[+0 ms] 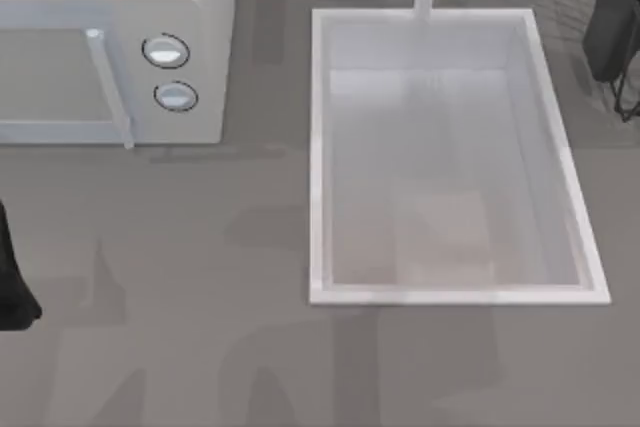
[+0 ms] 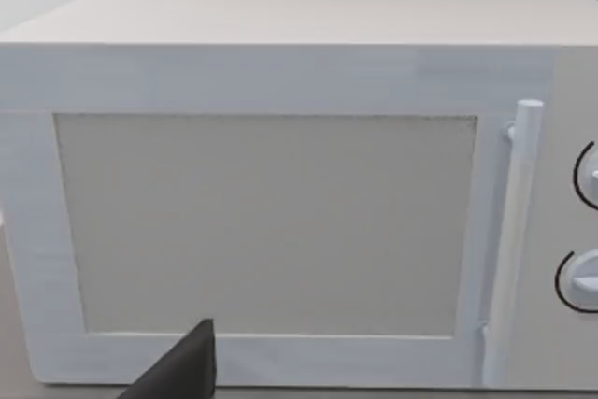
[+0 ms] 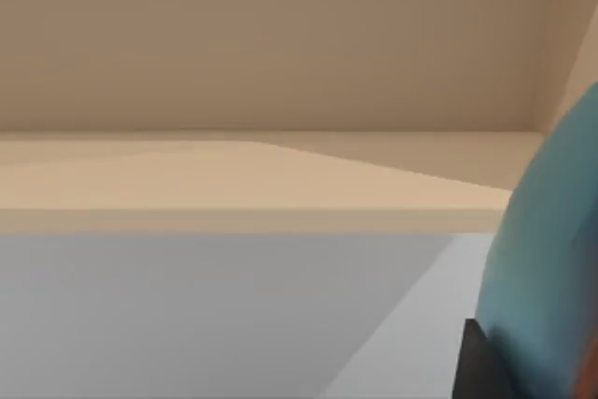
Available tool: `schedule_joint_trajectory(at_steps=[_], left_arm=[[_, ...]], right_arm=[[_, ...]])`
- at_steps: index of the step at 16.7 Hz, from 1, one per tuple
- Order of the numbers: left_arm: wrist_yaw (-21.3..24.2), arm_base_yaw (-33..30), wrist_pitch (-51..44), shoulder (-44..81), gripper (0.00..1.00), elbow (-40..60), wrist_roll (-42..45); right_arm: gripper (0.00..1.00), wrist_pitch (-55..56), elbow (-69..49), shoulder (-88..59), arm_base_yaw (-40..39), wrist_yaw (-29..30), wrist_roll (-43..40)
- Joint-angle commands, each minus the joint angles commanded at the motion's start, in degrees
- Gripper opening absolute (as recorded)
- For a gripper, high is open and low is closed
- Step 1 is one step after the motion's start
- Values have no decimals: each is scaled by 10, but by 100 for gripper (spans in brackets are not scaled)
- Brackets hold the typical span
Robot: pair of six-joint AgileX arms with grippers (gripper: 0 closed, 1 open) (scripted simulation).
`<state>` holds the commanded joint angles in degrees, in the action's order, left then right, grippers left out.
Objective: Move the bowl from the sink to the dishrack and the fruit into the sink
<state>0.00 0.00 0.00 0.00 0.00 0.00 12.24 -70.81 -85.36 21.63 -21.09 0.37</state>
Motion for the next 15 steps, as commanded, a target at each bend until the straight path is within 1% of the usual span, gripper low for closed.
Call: schedule_joint_trajectory(at_steps=[5, 8, 11, 15], left_arm=[[0, 0, 0, 0, 100, 0, 0], [0, 0, 0, 0, 100, 0, 0], [0, 0, 0, 0, 100, 0, 0], [0, 0, 0, 0, 100, 0, 0]], right_arm=[[0, 211, 59, -82, -18, 20, 0], [0, 305, 108, -141, -30, 36, 3], [0, 347, 145, -174, -40, 51, 5], [0, 349, 147, -176, -41, 52, 6]])
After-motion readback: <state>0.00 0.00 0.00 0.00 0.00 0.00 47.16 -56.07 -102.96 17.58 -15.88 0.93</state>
